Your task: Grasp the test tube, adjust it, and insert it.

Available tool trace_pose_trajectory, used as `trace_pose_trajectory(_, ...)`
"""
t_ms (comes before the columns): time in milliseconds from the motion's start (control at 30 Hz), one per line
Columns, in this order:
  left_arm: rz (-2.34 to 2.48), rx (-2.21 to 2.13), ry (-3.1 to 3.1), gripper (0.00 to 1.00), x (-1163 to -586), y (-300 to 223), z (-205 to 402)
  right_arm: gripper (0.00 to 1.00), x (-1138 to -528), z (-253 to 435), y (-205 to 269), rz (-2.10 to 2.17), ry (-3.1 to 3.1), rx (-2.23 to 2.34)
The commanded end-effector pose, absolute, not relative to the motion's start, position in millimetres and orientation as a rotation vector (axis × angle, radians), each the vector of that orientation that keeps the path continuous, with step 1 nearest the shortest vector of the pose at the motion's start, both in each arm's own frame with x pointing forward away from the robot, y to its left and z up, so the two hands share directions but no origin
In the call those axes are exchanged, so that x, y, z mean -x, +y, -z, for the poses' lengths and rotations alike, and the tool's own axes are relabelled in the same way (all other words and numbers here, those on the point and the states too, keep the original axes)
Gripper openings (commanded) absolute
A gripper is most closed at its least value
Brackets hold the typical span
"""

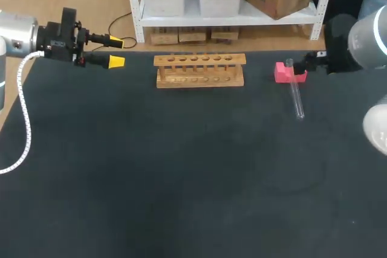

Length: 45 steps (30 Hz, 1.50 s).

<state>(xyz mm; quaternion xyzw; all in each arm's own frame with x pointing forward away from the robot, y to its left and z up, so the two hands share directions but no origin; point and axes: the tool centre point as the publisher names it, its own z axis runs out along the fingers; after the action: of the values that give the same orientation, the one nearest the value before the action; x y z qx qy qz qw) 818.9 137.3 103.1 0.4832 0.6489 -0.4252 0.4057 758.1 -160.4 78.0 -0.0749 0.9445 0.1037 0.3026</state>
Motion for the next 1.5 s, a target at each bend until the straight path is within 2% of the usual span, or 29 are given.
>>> trace_pose_trajectory(33,1.073,-1.220,1.635,1.00,-819,138,-102,1.00,-766,-60,-153,0.035,2.449,0.092)
trace_pose_trajectory(833,1.073,-1.220,1.635,1.00,-819,138,-102,1.00,-794,0,-154,0.097,2.468,0.182)
trace_pose_trajectory(1500,1.073,-1.220,1.635,1.00,-819,138,-102,1.00,-808,21,-155,0.088,2.500,0.225)
